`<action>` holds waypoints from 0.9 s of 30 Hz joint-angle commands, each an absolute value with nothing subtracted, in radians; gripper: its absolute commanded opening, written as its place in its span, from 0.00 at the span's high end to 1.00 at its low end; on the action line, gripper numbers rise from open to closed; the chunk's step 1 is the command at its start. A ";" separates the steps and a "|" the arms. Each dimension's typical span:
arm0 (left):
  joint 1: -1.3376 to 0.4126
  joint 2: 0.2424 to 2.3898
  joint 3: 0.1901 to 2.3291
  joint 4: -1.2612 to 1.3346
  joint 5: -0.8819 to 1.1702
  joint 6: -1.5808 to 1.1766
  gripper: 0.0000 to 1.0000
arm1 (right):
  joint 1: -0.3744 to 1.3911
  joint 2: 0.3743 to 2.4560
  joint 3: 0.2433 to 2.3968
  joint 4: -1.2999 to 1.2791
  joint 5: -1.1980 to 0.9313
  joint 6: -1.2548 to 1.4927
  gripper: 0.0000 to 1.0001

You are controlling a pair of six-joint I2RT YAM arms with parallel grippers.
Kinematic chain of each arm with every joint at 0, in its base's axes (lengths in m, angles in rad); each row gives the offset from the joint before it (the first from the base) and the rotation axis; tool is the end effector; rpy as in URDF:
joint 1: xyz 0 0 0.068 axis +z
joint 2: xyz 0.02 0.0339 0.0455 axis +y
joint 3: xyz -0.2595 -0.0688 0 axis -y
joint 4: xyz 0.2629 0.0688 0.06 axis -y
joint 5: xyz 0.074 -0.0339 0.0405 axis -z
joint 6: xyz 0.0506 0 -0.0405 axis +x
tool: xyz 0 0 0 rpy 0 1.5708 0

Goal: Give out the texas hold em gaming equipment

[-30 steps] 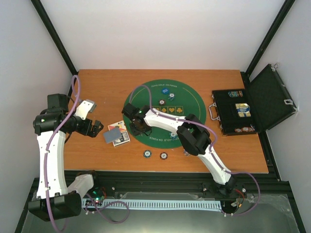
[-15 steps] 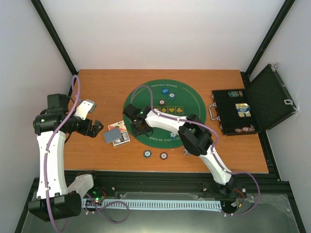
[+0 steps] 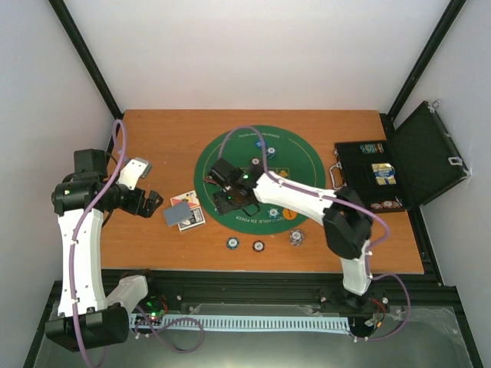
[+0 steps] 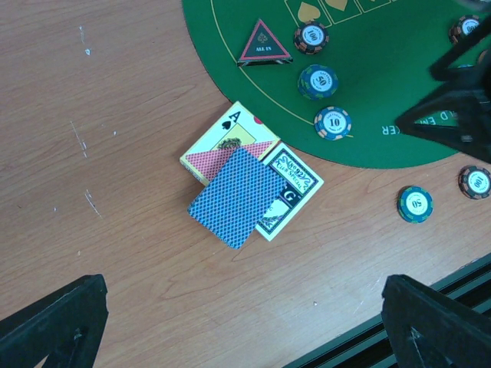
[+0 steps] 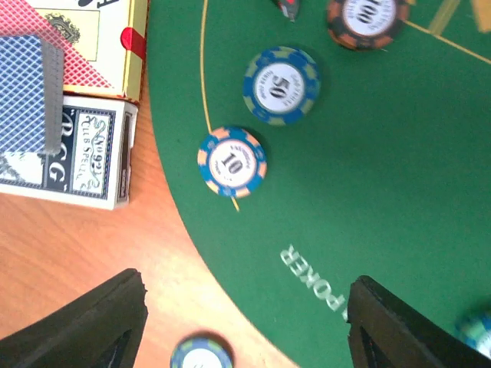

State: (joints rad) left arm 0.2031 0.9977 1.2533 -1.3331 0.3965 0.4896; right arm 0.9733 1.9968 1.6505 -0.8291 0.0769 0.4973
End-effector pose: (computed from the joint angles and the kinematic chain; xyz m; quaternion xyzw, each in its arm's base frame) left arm 0.1760 0.0163 0.3498 0.1833 0.9341 -0.0984 0.2900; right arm 0.2523 0.3639 0.2022 -0.2237 0.9540 0.1037 0.1708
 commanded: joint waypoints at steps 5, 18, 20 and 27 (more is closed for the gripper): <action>0.206 0.990 1.284 -1.348 0.414 0.484 0.00 | 0.984 1.681 1.367 -0.847 0.155 0.527 0.21; 0.206 0.993 1.275 -1.337 0.444 0.485 0.00 | 0.946 1.265 0.919 -0.929 0.201 0.667 0.08; 0.206 1.002 1.277 -1.335 0.446 0.483 0.00 | 0.939 1.237 0.867 -0.932 0.200 0.685 0.07; 0.206 1.001 1.275 -1.334 0.445 0.484 0.00 | 0.861 1.226 0.788 -0.874 0.170 0.667 0.07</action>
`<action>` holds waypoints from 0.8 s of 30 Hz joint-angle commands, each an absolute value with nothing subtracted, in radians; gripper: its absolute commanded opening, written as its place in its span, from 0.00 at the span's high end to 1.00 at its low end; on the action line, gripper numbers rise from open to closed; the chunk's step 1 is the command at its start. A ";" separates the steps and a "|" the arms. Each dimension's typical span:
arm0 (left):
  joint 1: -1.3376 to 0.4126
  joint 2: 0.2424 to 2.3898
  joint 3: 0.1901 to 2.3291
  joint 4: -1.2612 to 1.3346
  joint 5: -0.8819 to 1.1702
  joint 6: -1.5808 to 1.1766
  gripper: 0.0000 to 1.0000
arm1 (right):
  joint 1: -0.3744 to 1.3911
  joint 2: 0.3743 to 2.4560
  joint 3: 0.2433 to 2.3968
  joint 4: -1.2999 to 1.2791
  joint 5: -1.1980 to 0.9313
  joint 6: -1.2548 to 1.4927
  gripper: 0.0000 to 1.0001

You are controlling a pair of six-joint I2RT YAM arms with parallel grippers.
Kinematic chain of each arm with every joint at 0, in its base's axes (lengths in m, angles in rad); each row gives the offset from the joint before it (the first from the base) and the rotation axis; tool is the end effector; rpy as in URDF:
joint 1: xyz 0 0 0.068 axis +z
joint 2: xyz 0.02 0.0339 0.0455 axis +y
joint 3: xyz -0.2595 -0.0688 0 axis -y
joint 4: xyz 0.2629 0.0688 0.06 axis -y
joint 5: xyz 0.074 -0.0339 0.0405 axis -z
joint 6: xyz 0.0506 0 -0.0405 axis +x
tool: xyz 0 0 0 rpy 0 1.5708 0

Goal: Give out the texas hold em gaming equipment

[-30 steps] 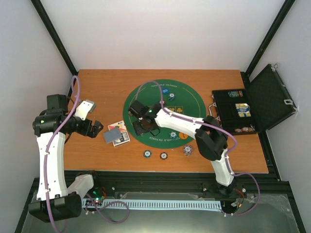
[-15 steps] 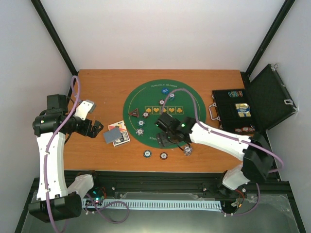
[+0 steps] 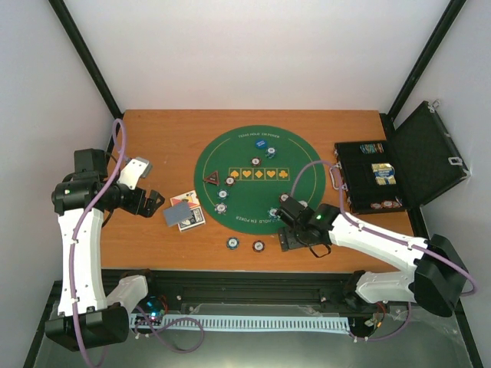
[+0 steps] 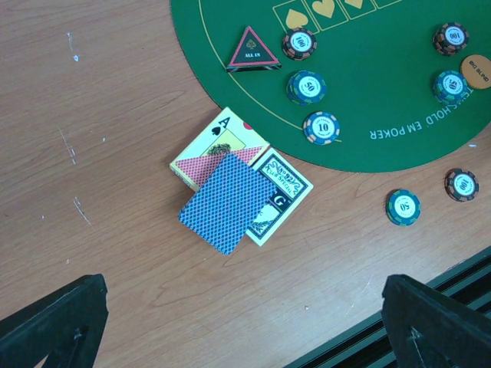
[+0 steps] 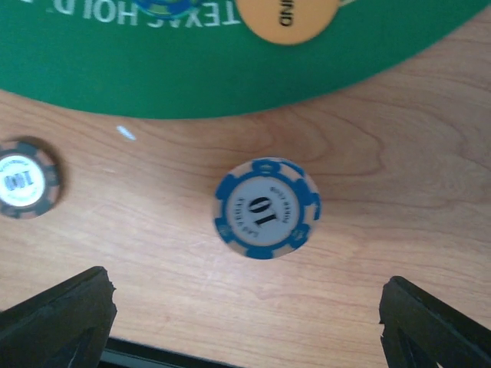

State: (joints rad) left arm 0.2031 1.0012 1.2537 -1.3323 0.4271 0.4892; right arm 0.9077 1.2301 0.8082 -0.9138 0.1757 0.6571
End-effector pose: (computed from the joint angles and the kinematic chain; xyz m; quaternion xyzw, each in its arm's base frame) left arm 0.1768 0.0150 0.3499 0.1861 0.9310 -0.1128 0.2932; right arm 0.1464 0.1731 0.1848 -0.1134 0.9828 0.0206 0.1443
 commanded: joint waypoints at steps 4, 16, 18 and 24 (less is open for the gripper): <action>0.206 0.998 1.275 -1.336 0.439 0.489 0.00 | 0.821 1.260 0.786 -0.840 0.146 0.633 0.07; 0.206 1.004 1.277 -1.332 0.433 0.488 0.00 | 0.789 1.311 0.743 -0.774 0.104 0.604 0.19; 0.206 1.003 1.278 -1.330 0.434 0.486 0.00 | 0.788 1.320 0.740 -0.767 0.103 0.604 0.23; 0.206 0.999 1.275 -1.331 0.428 0.489 0.00 | 0.786 1.345 0.721 -0.739 0.103 0.606 0.31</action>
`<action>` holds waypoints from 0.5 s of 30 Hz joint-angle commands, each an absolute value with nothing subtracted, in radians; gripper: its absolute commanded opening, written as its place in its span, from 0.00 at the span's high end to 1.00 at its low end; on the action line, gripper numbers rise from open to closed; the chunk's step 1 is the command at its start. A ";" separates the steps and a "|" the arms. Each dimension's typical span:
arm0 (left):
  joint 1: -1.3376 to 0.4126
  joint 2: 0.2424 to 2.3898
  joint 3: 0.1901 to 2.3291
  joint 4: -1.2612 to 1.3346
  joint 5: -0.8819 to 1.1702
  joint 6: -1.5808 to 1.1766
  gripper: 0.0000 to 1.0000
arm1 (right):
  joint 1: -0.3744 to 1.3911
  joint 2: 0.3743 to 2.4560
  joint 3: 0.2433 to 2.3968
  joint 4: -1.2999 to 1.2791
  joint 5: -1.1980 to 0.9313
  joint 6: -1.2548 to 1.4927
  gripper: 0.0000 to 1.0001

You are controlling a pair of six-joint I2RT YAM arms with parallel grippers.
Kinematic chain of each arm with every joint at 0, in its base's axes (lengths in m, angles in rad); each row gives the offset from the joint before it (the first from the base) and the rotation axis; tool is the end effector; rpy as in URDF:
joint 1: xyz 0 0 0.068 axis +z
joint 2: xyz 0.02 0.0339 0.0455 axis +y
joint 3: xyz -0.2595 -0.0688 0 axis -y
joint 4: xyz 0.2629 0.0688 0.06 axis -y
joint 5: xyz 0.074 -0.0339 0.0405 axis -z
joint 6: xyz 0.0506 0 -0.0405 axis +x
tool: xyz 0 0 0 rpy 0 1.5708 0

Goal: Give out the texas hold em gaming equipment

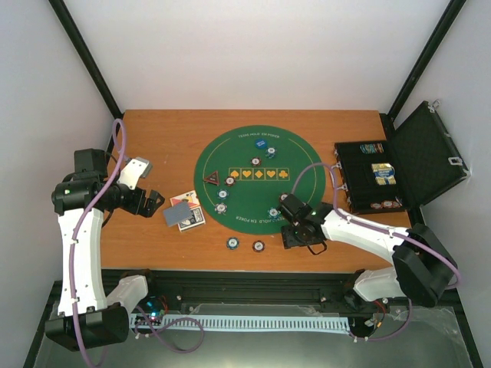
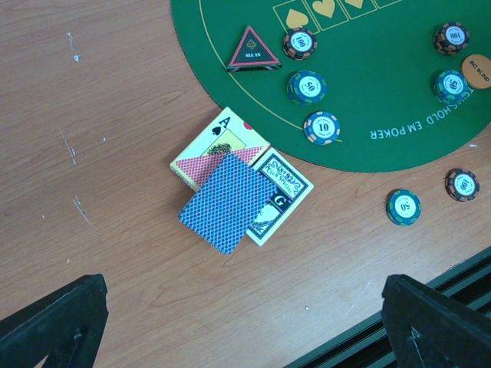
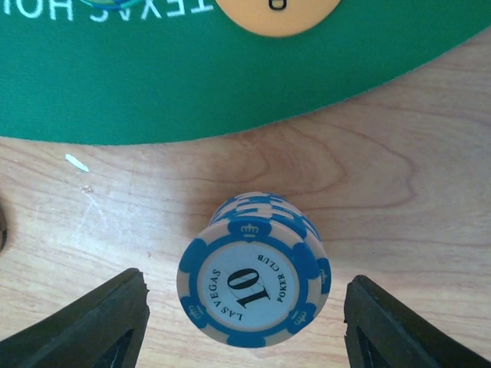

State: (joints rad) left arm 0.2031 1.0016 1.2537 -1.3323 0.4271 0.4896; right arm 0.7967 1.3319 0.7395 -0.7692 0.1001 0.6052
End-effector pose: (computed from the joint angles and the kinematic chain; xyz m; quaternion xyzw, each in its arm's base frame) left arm 0.1769 0.0150 0.3499 0.1863 0.9310 -0.1128 0.2930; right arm 0.1686 0.1652 0.1470 -0.0898 0.9892 0.0292 0.1118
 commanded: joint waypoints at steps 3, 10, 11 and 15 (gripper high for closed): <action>0.207 0.996 1.276 -1.332 0.423 0.490 0.00 | 0.784 1.348 0.715 -0.731 0.104 0.605 0.34; 0.206 0.991 1.279 -1.330 0.421 0.485 0.00 | 0.778 1.347 0.713 -0.726 0.109 0.601 0.43; 0.207 0.991 1.280 -1.330 0.421 0.485 0.00 | 0.777 1.347 0.713 -0.726 0.110 0.599 0.45; 0.206 0.990 1.283 -1.332 0.420 0.484 0.00 | 0.775 1.347 0.713 -0.724 0.110 0.599 0.51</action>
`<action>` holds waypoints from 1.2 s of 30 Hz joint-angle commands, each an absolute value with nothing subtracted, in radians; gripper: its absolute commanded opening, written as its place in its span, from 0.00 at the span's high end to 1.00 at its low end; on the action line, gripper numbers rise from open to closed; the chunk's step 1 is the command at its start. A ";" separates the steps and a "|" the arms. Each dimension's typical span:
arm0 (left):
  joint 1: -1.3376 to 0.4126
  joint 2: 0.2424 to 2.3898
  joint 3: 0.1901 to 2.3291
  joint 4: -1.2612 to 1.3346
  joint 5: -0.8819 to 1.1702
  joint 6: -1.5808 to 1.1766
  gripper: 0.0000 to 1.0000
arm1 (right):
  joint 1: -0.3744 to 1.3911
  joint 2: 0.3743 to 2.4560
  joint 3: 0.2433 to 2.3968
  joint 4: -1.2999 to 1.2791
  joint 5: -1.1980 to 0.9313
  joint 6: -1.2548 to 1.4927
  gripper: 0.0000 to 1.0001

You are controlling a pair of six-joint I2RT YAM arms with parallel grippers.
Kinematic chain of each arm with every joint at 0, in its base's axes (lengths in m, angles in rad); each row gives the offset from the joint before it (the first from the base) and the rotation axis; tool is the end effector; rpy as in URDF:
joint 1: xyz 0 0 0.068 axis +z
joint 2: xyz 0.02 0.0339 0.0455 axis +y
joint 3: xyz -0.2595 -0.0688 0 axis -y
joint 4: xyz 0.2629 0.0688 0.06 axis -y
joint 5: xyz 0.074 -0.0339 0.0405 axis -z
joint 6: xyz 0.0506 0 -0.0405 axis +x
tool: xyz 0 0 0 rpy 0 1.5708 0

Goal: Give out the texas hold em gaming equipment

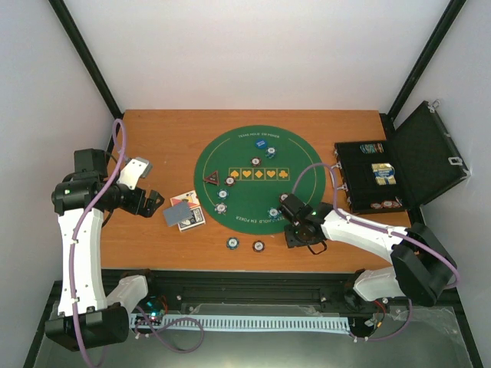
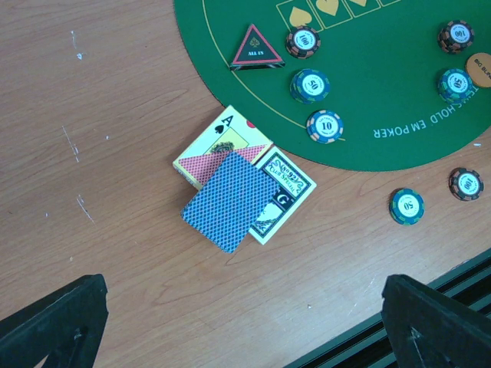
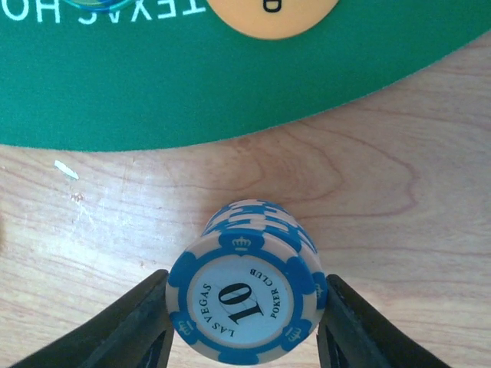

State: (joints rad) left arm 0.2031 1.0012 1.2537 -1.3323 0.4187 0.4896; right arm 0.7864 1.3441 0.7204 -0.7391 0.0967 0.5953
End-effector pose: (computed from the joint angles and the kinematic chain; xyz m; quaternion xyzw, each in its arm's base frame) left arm 0.1768 0.0154 0.3498 0.1854 0.9319 -0.1089 0.2920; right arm 0.1700 0.1635 0.1398 -0.0898 0.9894 0.0290 0.1105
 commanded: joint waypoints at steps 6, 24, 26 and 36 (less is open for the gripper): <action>0.206 0.986 1.284 -1.335 0.418 0.485 0.00 | 0.775 1.353 0.716 -0.723 0.112 0.595 0.57; 0.207 0.986 1.285 -1.331 0.419 0.482 0.00 | 0.774 1.272 0.895 -0.886 0.177 0.578 0.71; 0.206 0.988 1.287 -1.333 0.421 0.482 0.00 | 0.768 1.277 0.954 -0.910 0.193 0.562 0.70; 0.206 0.992 1.287 -1.337 0.415 0.482 0.00 | 0.549 1.604 1.364 -0.882 0.162 0.364 0.71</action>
State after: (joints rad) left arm 0.2031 0.9974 1.2537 -1.3327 0.4149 0.4896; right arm 0.6365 1.4559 1.2339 -0.9077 0.1650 0.4614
